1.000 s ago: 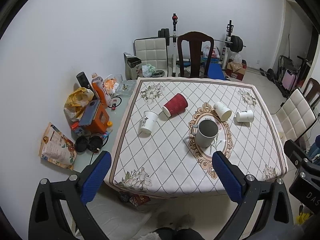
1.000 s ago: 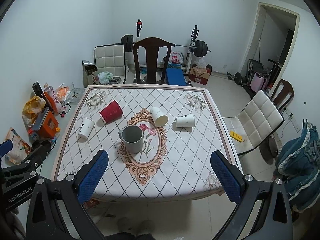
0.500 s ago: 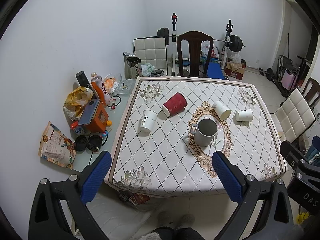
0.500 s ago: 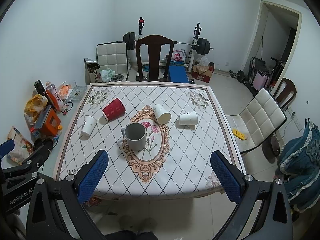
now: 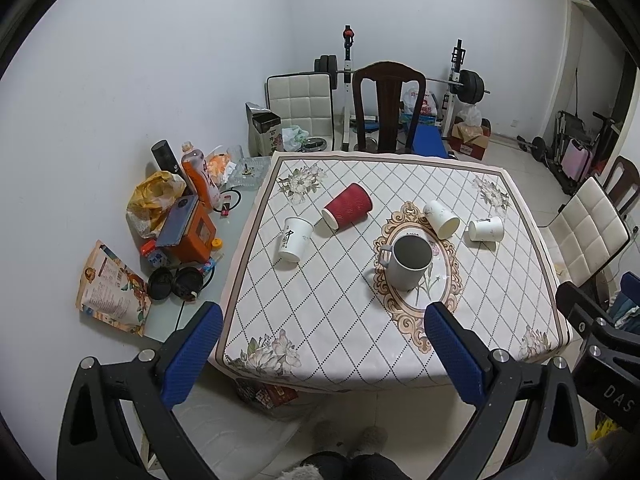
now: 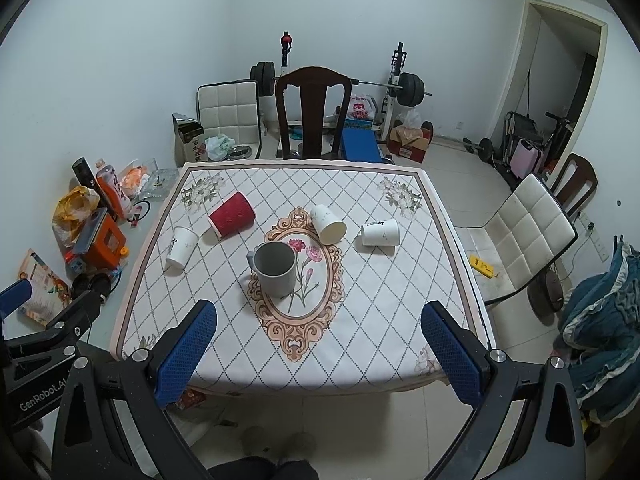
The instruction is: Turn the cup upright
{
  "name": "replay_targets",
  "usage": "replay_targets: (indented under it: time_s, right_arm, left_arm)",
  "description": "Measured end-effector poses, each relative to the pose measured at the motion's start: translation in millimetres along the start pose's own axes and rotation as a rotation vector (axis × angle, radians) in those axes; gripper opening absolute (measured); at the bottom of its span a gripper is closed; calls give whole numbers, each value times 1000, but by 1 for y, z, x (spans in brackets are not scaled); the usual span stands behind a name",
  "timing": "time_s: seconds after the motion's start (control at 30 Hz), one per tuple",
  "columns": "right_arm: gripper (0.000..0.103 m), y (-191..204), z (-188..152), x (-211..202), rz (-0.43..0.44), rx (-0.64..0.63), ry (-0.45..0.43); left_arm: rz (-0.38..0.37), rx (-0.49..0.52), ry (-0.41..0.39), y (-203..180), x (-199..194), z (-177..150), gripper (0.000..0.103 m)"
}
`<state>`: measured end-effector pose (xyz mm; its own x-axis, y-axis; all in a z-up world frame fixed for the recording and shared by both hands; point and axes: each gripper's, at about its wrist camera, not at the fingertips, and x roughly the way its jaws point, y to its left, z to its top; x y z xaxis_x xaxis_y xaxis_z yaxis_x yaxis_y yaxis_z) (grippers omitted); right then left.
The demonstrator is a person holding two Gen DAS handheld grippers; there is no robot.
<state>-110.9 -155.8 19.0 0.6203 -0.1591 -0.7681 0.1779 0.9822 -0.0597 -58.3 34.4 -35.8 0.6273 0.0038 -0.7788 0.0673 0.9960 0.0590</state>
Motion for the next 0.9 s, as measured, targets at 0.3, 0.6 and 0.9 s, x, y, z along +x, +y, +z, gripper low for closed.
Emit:
replay_targets:
  time_s: [0.3,0.6,0.9]
  right_arm:
    - [103,0,-2,0,-2,-1,1]
    - [103,0,-2,0,0,-2,2]
    - [103,-1,-5,1,4,-3,7]
  left_arm:
    - [1,-2,-2,-1,0,-1,103]
    - [2,-8,4,-11,-4,-7,103]
    - [3,-11,6,-10,-3,-6,103]
